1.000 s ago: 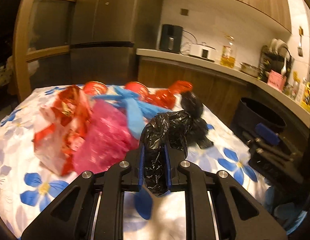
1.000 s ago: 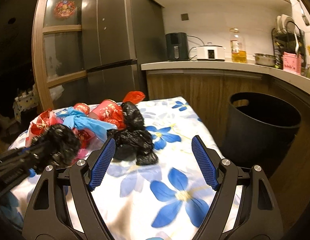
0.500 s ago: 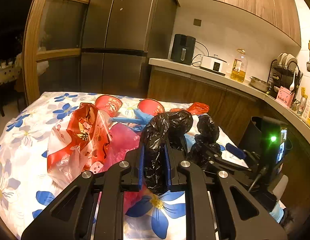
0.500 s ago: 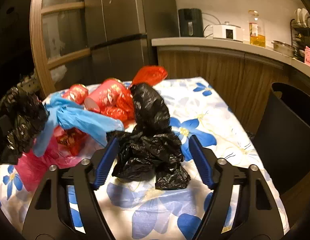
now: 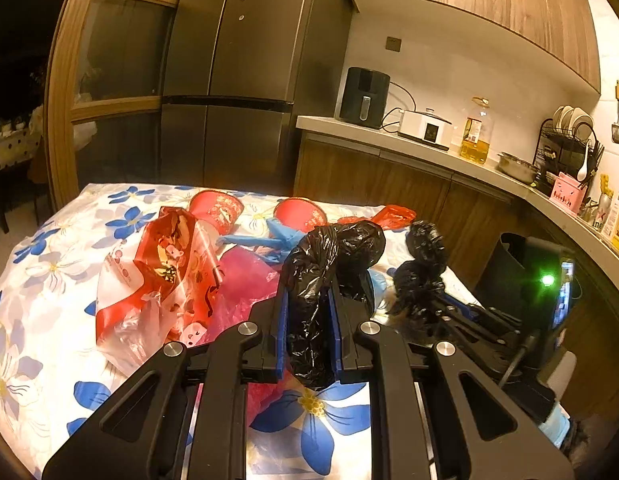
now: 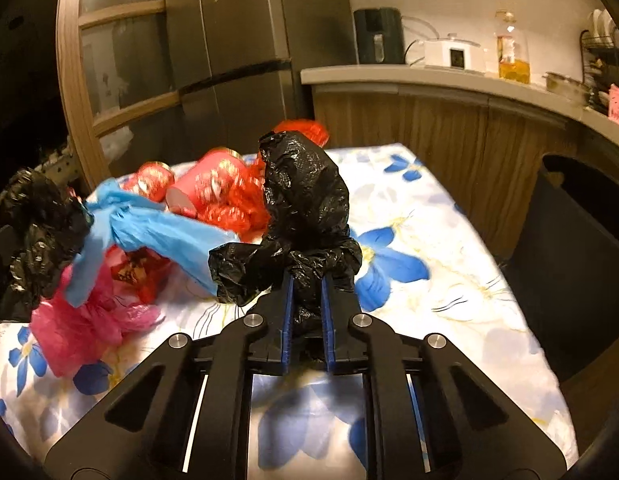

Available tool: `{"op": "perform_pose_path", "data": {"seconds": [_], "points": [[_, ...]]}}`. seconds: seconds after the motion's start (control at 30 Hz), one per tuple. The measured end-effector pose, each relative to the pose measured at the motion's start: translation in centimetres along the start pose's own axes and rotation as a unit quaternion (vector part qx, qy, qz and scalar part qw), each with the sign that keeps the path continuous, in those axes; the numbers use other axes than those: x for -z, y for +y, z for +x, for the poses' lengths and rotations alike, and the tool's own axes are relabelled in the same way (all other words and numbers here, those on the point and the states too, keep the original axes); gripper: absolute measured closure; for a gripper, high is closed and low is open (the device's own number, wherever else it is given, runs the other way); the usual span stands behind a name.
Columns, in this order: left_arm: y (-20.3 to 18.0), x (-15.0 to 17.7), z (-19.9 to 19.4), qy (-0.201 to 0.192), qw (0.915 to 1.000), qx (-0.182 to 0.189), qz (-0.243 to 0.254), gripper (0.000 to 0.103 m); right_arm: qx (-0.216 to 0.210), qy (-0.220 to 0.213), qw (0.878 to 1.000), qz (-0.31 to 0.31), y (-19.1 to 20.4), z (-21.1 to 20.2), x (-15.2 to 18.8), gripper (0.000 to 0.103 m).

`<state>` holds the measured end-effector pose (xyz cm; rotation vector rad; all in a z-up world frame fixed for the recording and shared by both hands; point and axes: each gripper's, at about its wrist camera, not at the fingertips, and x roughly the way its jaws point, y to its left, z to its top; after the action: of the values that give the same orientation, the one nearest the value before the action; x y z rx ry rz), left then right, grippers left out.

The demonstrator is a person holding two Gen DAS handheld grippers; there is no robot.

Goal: Collect trash
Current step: 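Lift the black bags over the bin and open both tools to drop them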

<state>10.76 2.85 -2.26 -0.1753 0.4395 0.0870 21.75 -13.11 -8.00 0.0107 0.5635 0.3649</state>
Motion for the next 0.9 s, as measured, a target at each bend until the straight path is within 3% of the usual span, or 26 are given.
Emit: {"op": "perform_pose_path", "data": {"seconds": [0.57,0.9], "points": [[-6.2,-2.1,0.1,-0.009,0.9970,0.059,0.049,0.086,0.060,-0.102,0.993,0.014,-4.4,-9.7,-2.1,0.092],[-13.1,-5.9,-0.2,-0.048,0.9886,0.112,0.089,0.086,0.112,-0.164,0.979,0.036,-8.8,-14.9,-3.6,0.092]]}}
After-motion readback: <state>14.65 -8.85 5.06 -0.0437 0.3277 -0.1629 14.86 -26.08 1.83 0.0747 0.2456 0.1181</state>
